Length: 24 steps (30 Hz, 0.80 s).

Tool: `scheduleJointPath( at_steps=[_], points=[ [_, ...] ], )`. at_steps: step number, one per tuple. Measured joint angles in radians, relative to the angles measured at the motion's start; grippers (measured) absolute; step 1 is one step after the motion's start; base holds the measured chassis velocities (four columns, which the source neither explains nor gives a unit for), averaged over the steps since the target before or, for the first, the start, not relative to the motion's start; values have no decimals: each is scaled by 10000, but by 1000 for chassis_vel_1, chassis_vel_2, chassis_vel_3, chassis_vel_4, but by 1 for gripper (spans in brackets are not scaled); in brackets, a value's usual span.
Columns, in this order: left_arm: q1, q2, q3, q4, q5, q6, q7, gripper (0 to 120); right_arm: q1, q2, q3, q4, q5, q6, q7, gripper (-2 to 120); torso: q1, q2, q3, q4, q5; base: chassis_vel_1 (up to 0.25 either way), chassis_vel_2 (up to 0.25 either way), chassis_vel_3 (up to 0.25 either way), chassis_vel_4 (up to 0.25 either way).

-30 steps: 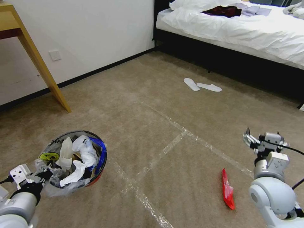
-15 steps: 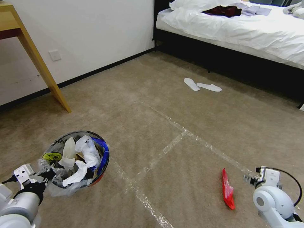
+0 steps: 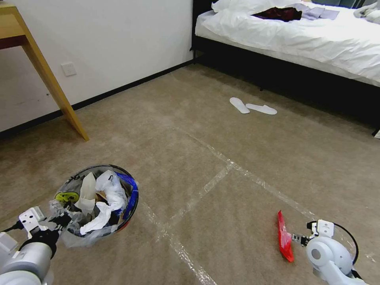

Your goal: Pick up the trash bin and place the garbage on the floor into it.

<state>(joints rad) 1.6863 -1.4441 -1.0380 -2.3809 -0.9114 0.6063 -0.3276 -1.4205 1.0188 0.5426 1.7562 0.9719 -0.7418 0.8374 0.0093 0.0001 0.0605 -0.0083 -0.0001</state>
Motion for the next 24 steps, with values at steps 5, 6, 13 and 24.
scheduleJointPath(
  at_steps=[5, 6, 13, 24],
  points=[
    [1, -17, -29, -4, -8, -6, -9, 1, 432, 150, -483, -678, 266, 19, 15, 100, 0, 0, 0, 1, 3, 0, 0, 0, 0],
    [3, -29, -38, 1, -6, -14, -11, 1, 560, 237, -632, -877, 366, 23, 15, 100, 0, -1, 0, 1, 1, 0, 0, 0, 0],
    [-12, -45, -63, 111, 18, -40, -12, 1, 1228, 669, -1105, -1598, 711, 41, 20, 100, 1, -1, 0, 2, -1, 0, 0, 0, 0],
    [-57, 44, -221, 292, -65, -100, -12, 1, 2115, 747, -1326, -2873, 537, 136, -350, 100, 2, -2, 0, 1, -1, 0, 0, 0, 0]
  ],
)
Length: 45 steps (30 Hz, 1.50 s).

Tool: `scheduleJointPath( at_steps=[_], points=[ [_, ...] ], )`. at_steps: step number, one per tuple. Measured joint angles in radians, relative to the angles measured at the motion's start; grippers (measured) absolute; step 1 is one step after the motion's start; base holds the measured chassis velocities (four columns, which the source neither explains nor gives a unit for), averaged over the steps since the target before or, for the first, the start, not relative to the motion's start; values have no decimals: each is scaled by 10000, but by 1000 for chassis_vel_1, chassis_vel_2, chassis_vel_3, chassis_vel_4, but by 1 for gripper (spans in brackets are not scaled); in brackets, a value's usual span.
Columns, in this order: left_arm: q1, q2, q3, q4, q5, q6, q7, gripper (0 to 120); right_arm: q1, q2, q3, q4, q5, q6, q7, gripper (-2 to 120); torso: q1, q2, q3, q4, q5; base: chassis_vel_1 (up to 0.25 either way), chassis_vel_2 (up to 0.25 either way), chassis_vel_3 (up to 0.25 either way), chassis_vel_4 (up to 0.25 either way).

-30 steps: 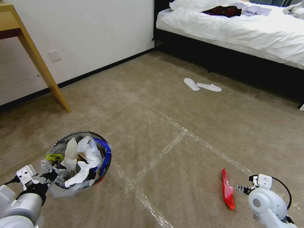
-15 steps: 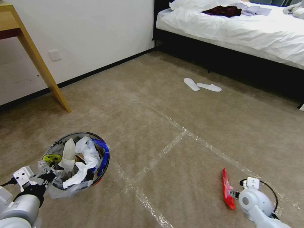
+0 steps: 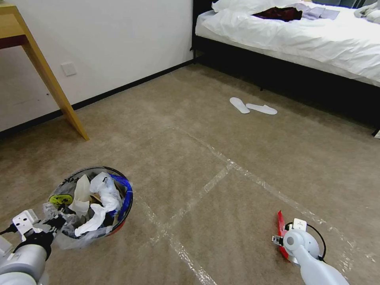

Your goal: Pick up the trash bin and place the garbage on the floor into it.

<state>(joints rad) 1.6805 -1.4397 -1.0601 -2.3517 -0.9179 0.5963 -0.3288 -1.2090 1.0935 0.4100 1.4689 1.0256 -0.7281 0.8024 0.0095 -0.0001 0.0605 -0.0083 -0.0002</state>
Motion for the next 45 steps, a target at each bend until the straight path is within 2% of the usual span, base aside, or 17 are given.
scheduleJointPath(
  at_steps=[4, 8, 10, 12, 16, 18, 19, 21, 24, 26, 27, 29, 30, 31, 39, 42, 45],
  points=[
    [-23, -17, 12, 4, 0, -1, 0, 1, 132, 9, -50, -191, -18, 93, -65, 99, 0, 0, 0, 0, 0, 0, 0, 0, 0],
    [-3, -38, 10, -33, 0, -4, 0, 1, 284, 67, -157, -448, -38, 280, -239, 83, 0, 0, 0, 0, 0, 0, 0, 0, 0],
    [13, -44, 5, -66, -1, -5, 1, 1, 313, 99, -193, -520, -55, 360, -308, 80, 0, 0, 0, 0, 1, 0, 0, 0, 0],
    [48, -75, 4, -130, -2, -7, 1, 1, 360, 192, -243, -623, -81, 472, -400, 68, 0, 0, 0, 0, 2, 0, 0, 0, 0],
    [71, -99, 5, -164, 1, -8, 1, 1, 361, 244, -260, -631, -102, 523, -463, 59, 0, 0, 0, 0, 2, 0, 0, 0, 0],
    [85, -114, 9, -166, 17, -10, 4, 1, 357, 271, -272, -629, -135, 572, -497, 47, 0, 0, 0, 0, 2, 0, 0, 0, 0],
    [85, -114, 9, -166, 17, -10, 4, 1, 357, 271, -272, -629, -135, 572, -497, 47, 0, 0, 0, 0, 2, 0, 0, 0, 0],
    [99, -137, 23, -166, 39, -19, 9, 1, 321, 269, -273, -620, -180, 640, -553, 35, 0, 0, 0, 1, 2, 0, 0, 0, 0],
    [101, -144, 33, -165, 46, -22, 12, 1, 285, 253, -274, -614, -248, 693, -605, 30, -1, 0, 0, 0, 1, 0, 0, 0, 0],
    [96, -144, 42, -158, 53, -23, 14, 1, 222, 219, -267, -589, -355, 787, -680, 17, -1, 0, 0, 0, 1, 0, 0, 0, 0],
    [96, -144, 42, -158, 53, -23, 14, 1, 222, 219, -267, -589, -355, 787, -680, 17, -1, 0, 0, 0, 1, 0, 0, 0, 0],
    [80, -143, 50, -149, 58, -24, 15, 1, 140, 203, -245, -558, -413, 840, -747, 5, -1, 0, 0, 0, 1, 0, 0, 0, 0],
    [80, -143, 50, -149, 58, -24, 15, 1, 140, 203, -245, -558, -413, 840, -747, 5, -1, 0, 0, 0, 1, 0, 0, 0, 0],
    [80, -143, 56, -144, 58, -23, 16, 1, 85, 204, -234, -553, -486, 893, -796, 0, -1, 0, 0, 0, 1, 0, 0, 0, 0],
    [98, -116, 60, -141, 63, -24, 18, 1, -359, 47, 72, 259, -528, 1210, -1051, 0, -2, 0, 0, 0, 1, 0, 0, 0, 0],
    [105, -102, 64, -151, 55, -24, 18, 1, -563, -156, 242, 1095, -560, 1647, -1353, 0, -2, 0, 0, -2, 2, 0, 0, 0, 0],
    [126, -96, 131, -194, 53, -17, 6, 1, -654, -650, 368, 2841, -711, 2930, -2091, 0, -2, 0, 0, 0, 1, 0, 0, 0, 0]
  ],
)
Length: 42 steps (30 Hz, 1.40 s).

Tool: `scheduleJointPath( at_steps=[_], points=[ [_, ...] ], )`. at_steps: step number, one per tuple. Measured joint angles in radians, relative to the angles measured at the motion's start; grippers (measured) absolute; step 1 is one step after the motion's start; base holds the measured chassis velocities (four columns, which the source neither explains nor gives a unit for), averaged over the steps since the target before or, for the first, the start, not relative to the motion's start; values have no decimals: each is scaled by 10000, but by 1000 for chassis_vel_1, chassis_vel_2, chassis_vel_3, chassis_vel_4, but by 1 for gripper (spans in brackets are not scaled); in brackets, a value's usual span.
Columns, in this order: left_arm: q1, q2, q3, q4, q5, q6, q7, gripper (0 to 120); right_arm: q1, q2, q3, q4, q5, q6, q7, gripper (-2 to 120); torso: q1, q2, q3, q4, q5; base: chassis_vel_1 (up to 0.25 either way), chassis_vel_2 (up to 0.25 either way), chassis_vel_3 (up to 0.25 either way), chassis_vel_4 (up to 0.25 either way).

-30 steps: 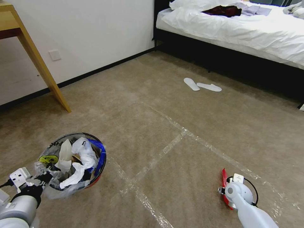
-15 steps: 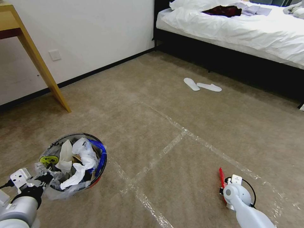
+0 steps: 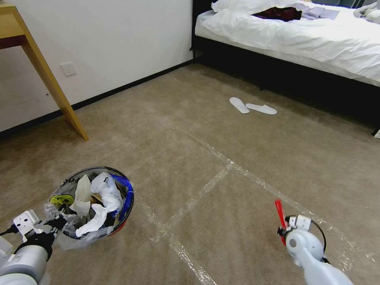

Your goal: Pick up the trash bin and place the garbage on the floor into it.

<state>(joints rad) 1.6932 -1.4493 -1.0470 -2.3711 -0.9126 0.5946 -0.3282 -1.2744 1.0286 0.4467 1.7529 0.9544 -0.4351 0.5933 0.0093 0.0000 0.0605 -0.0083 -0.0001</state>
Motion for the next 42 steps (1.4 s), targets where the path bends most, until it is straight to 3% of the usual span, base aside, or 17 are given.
scheduleJointPath(
  at_steps=[3, 5, 9, 14, 20, 30, 35, 42],
  points=[
    [4, -3, 43, -21, 0, 16, -13, 1, 55, -221, 0, 707, 33, 531, -366, 0, 0, 0, 0, 0, -1, 0, 0, 0, 0],
    [38, -9, 124, -55, 8, 52, -43, 1, 448, -667, -180, 2114, 237, 1729, -1342, 0, 0, 1, 0, -2, -1, 0, 0, 0, 0],
    [67, -9, 171, -114, -44, 118, -95, 1, 1146, -1076, -585, 3244, 576, 2594, -2122, 0, 0, 0, 0, 0, 0, 0, 0, 0, 0],
    [107, -1, 222, -259, -319, 279, -246, 1, 3567, -1848, -2270, 4839, 1815, 3902, -3173, 0, 0, 0, 0, 1, 0, 0, 0, 0, 0],
    [154, 25, 395, -295, -419, 397, -310, 1, 5962, -2085, -4099, 5311, 2257, 5003, -4320, 0, 0, 1, 0, 2, -3, 0, 0, 0, 0],
    [-25, 68, 653, -196, -478, 497, -410, 1, 8038, -1732, -6852, 5642, 2889, 5192, -4656, 0, 0, 0, 0, 0, -2, 0, 0, 0, 0],
    [-151, 113, 667, -87, -514, 512, -422, 1, 10035, -1039, -9043, 5430, 3338, 4820, -4082, 0, 1, 0, 1, 2, -3, 0, 0, 0, 0],
    [-297, 163, 667, 32, -580, 522, -453, 1, 11224, -158, -10727, 5000, 3801, 4159, -3112, 0, 1, 1, 0, 1, -1, 0, 0, 0, 0]
  ],
)
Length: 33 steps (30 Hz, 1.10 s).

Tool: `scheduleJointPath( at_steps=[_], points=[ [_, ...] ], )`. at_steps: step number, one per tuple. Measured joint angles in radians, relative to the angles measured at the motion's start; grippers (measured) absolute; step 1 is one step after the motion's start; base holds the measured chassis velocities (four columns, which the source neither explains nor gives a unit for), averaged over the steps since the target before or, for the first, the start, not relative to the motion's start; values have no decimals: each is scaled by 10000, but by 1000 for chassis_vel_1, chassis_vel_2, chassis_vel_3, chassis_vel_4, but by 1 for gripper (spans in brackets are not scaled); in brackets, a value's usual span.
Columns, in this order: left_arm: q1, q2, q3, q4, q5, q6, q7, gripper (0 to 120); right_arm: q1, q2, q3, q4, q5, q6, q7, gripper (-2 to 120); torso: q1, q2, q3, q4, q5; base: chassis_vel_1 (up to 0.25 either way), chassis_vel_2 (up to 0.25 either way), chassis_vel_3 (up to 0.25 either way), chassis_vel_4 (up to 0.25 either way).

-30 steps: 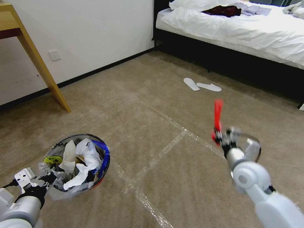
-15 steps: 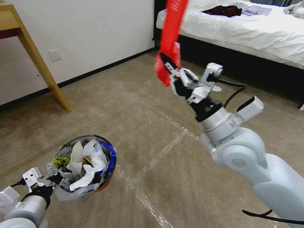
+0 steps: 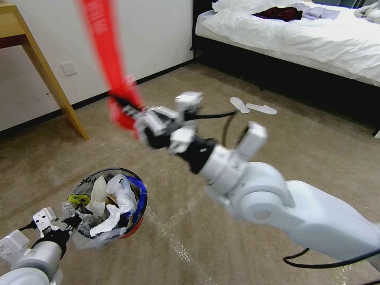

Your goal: Pick up the trash bin and place the garbage on the floor into it.

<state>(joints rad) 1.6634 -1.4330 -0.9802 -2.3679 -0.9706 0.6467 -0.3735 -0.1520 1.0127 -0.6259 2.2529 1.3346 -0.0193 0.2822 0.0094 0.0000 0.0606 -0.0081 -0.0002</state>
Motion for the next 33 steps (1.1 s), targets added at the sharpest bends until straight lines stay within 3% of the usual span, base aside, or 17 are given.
scheduleJointPath(
  at_steps=[5, 12, 33],
  points=[
    [-38, 84, -43, 28, -96, 1, -7, 1, 501, 996, -1522, -773, -78, -423, 563, 0, 0, -1, 0, 0, -1, 0, 0, 0, 0],
    [-32, 185, -155, -28, -243, 1, -36, 1, 554, 1418, -2419, -1415, -552, -510, 615, 0, 1, -1, 0, 0, 0, 0, 0, 0, 0],
    [52, 432, -341, -227, -538, 1, -116, 1, -86, 825, -3301, -2532, -1809, -577, 296, 0, 0, 0, 0, -1, 2, 0, 0, 0, 0]
  ],
)
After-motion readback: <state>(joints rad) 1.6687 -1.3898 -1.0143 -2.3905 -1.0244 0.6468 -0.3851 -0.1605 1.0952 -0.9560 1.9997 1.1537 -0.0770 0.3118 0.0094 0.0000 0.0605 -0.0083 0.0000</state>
